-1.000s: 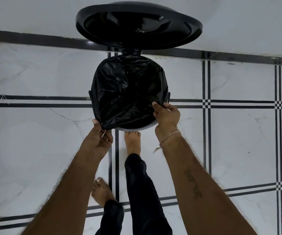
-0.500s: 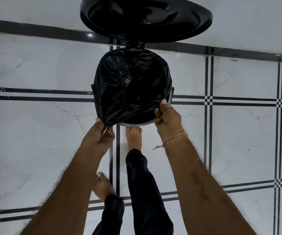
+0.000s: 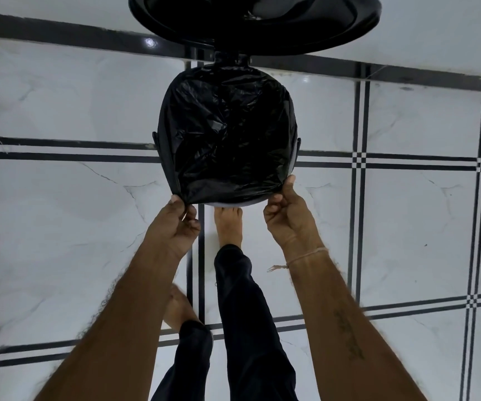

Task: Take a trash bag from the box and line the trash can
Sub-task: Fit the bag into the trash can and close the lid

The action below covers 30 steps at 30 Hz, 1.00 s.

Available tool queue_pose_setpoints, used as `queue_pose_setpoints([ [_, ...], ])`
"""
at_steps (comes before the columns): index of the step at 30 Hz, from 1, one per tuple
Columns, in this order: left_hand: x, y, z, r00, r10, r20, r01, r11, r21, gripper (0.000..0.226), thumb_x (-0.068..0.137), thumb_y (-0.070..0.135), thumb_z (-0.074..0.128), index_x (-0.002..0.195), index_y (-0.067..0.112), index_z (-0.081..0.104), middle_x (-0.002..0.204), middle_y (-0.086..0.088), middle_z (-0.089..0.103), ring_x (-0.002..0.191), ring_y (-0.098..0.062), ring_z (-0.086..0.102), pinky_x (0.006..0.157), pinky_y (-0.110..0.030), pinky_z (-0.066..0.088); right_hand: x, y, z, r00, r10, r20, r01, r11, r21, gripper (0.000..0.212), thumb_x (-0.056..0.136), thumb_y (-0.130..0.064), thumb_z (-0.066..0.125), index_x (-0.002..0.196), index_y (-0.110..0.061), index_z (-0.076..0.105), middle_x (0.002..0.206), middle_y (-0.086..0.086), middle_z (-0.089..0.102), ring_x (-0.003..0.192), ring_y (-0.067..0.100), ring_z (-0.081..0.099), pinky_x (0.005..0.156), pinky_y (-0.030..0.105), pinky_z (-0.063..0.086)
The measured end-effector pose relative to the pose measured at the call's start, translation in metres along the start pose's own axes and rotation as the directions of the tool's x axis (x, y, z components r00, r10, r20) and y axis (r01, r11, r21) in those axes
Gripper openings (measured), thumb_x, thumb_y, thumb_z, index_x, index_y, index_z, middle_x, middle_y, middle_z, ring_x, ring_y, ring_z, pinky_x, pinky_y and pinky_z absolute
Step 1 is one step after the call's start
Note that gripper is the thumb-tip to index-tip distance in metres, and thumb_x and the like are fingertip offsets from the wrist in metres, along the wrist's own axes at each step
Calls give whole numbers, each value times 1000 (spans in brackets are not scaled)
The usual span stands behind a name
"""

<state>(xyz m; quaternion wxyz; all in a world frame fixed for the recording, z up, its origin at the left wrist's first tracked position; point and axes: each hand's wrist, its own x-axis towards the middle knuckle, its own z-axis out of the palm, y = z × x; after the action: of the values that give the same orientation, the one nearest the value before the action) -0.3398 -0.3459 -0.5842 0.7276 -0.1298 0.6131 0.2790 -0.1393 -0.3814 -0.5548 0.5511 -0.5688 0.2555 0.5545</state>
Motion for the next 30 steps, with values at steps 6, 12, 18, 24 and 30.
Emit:
queue_pose_setpoints([
  [6,2,-2,0,999,-20,51,26,991,-128,19,109,22,51,94,18,62,75,10,67,51,-1,55,42,-14,38,-2,17,-9,1000,3,21,-2,999,-42,17,97,-32,66,96,-16,71,73,-7,67,50,3,56,44,16,44],
  [12,5,-10,2,999,-26,38,32,984,-173,23,109,24,51,89,21,62,65,15,67,48,1,56,39,-12,37,-3,24,-15,994,-88,-58,80,987,-140,23,92,-37,74,107,-20,74,96,-9,70,75,8,53,50,19,42],
  [18,10,-11,8,1000,-16,-1,16,984,-176,26,109,26,52,86,23,63,57,14,66,42,1,55,37,-12,35,-34,36,11,969,-142,202,124,987,101,75,20,-38,105,80,-5,72,57,-1,73,61,8,72,47,19,56],
  [24,16,-14,8,998,-16,56,27,980,-199,31,111,25,47,85,22,63,60,11,68,43,0,54,37,-12,36,-17,37,-10,986,-123,116,98,975,199,26,84,-23,63,101,-3,68,86,11,79,79,23,80,60,36,64],
  [30,23,-17,10,996,1,91,19,976,-216,32,112,24,45,85,22,62,62,11,69,44,0,55,37,-11,35,-3,57,2,999,-20,-31,27,973,228,37,108,-37,46,100,-9,69,74,18,72,66,10,75,54,40,63],
])
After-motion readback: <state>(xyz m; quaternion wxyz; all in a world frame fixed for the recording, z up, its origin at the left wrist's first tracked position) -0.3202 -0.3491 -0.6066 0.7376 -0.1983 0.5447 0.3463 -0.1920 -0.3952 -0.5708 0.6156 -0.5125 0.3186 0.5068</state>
